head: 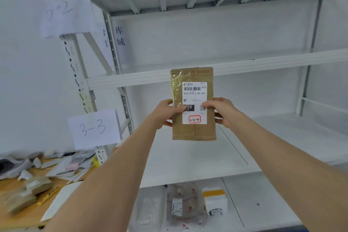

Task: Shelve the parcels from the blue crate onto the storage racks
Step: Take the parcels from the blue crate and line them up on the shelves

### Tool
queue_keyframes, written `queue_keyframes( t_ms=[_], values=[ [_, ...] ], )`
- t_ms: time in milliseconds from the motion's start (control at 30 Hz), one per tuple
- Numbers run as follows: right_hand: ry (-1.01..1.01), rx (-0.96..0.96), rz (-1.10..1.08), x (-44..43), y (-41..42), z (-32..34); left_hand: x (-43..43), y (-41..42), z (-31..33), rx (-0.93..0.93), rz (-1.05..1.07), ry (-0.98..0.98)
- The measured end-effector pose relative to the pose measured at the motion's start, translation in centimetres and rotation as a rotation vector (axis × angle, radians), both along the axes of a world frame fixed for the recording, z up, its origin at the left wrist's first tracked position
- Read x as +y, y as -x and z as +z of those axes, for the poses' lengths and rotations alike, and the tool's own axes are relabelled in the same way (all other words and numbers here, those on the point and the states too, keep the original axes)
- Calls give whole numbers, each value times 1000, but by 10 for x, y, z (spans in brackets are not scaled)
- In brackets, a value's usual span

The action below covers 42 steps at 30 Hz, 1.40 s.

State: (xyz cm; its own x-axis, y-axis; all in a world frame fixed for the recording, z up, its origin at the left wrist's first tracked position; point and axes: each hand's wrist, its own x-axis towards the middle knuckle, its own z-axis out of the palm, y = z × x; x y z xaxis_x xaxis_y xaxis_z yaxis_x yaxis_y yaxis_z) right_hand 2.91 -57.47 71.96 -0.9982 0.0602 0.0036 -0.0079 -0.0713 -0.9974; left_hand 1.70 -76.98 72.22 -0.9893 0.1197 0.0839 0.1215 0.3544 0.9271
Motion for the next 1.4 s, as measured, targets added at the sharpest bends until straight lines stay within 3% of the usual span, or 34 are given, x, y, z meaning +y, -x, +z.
queue_keyframes(
  t_ms=[333,767,1100,1400],
  values=[
    [105,225,-73,5,4,79,26,4,76,277,167,-91],
    [152,361,-52,-47,70,151,-16,55,151,463,261,-61],
    [167,427,-39,-76,112,166,-41,99,170,571,261,-42],
    [134,429,-141,-17,139,168,22,144,172,573,241,-123]
  ],
)
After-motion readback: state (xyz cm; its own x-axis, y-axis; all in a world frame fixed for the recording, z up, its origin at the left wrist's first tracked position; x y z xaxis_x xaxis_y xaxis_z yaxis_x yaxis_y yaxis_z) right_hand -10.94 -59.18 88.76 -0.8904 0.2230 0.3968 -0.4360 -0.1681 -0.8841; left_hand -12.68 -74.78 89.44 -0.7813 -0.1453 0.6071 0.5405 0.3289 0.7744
